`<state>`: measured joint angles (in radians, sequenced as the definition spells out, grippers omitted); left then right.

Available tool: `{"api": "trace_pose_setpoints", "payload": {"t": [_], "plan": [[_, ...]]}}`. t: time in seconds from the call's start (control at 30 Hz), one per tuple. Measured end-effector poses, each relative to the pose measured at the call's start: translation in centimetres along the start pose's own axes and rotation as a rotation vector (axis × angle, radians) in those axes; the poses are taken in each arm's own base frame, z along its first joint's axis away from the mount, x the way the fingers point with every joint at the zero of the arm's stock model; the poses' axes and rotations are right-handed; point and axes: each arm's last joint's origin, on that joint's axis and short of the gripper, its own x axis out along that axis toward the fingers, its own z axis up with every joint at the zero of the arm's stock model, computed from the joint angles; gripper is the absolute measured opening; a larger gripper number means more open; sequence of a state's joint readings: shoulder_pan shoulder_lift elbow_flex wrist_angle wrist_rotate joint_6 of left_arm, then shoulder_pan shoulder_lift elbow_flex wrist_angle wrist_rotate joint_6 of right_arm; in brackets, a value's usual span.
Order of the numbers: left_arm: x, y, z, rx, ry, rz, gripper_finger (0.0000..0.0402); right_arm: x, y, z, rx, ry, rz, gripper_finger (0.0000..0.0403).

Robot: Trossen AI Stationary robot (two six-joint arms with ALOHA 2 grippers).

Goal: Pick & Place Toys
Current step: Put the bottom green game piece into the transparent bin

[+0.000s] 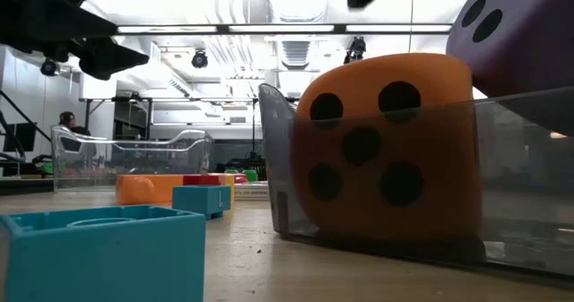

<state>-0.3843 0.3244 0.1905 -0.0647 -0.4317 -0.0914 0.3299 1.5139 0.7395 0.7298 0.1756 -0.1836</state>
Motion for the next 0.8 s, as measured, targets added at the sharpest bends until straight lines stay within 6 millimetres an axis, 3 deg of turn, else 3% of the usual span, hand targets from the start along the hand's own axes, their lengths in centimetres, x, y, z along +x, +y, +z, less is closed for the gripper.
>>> {"api": "trace_pose_setpoints", "payload": {"t": [0.17,0.37,0.8], "plan": [[0.0,0.3,-0.2,0.017,0.011,0.101,0.0398,-0.2,-2.7,-1.1,0.011,-0.039,0.021,0.0286],[-0.4,0.4,0.2,0.031,-0.033,0.095,0.0398,-0.1,-5.0,-1.5,0.000,-0.059,0.078,0.0286],[-3.2,1.4,0.3,-0.014,-0.143,-0.016,0.0398,-2.4,-7.4,-3.7,0.009,-0.179,0.029,0.0286]]}}
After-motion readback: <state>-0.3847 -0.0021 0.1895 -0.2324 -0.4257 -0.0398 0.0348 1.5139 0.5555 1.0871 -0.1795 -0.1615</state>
